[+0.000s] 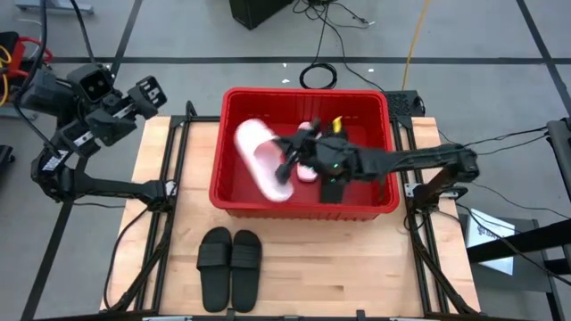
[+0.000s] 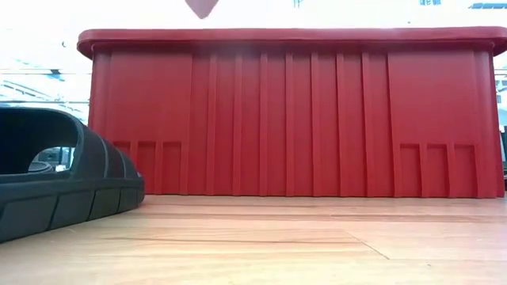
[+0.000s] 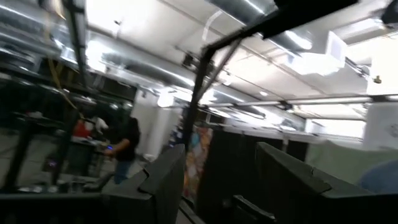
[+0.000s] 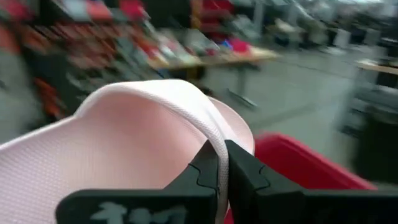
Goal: Pick and place slides into bin
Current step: Put the pink slide into the red bin
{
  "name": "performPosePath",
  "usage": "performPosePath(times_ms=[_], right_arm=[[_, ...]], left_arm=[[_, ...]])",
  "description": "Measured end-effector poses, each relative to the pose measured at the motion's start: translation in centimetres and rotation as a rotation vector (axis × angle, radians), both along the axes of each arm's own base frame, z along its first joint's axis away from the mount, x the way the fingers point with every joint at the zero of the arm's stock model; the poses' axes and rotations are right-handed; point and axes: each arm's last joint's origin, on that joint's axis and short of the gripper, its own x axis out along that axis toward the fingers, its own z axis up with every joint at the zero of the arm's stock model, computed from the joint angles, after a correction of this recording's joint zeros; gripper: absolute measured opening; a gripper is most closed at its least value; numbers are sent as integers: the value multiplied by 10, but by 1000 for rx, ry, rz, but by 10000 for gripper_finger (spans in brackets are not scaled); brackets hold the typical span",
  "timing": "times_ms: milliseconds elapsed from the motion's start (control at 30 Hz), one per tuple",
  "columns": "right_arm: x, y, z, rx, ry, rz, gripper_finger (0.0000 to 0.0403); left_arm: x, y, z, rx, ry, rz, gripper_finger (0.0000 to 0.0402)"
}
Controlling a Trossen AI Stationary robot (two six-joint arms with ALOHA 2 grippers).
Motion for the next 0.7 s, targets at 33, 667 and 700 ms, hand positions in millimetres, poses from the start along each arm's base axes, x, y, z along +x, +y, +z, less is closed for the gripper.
performPosePath(times_ms=[33, 667, 700], right_arm=[[-8, -4, 3, -8, 35, -33, 4], [-57, -24, -14, -83, 497, -269, 4], [-56, -25, -18, -80, 526, -277, 4]], left_arm=[[0, 0, 0, -2, -6, 18, 202], [1, 6, 2, 0, -79, 251, 202], [1, 6, 2, 0, -79, 250, 202]])
